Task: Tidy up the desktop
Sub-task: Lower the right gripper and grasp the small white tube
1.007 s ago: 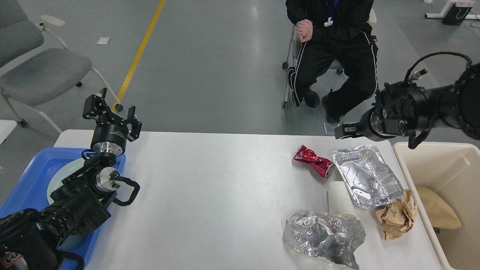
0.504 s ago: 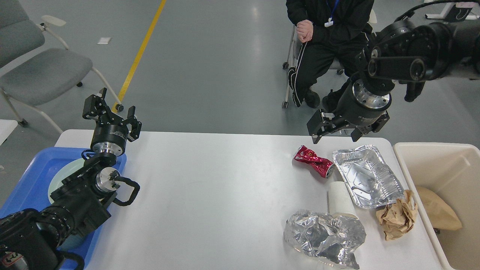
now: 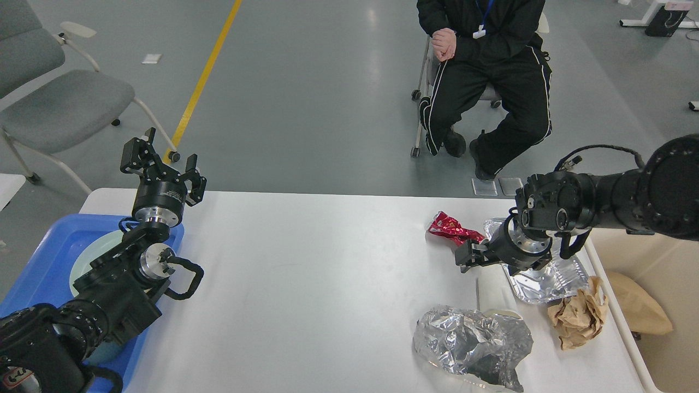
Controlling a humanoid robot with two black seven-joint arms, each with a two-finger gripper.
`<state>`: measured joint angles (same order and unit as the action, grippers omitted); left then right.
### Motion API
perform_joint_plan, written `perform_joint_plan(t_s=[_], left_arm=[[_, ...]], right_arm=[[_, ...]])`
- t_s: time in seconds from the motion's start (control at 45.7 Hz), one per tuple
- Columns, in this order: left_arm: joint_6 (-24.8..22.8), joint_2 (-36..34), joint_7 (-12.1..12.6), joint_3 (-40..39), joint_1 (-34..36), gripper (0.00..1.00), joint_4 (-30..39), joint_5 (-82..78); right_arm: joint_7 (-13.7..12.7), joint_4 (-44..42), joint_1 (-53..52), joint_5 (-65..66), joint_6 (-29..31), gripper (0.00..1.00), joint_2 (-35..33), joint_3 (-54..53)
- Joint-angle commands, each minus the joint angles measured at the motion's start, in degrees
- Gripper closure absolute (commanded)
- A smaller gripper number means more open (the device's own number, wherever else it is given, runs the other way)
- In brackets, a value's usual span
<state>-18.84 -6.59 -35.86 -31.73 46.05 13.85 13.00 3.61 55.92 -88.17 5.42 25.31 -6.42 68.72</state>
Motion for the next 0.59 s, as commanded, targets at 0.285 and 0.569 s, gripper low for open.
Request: perform_joint_plan(t_s=[0.285, 0.569], left_arm=[[0.03, 0.00, 0.00, 0.00, 0.00, 0.04, -0.05, 0.00], [0.03, 0.00, 0.00, 0.00, 0.00, 0.04, 0.04, 0.00]], right_arm=[[0.00, -5.38, 10.20, -0.06, -6.05, 0.01, 0.27, -1.57], [0.00, -7.14, 13.19, 0.11, -8.61, 0.04, 0.18, -1.39]])
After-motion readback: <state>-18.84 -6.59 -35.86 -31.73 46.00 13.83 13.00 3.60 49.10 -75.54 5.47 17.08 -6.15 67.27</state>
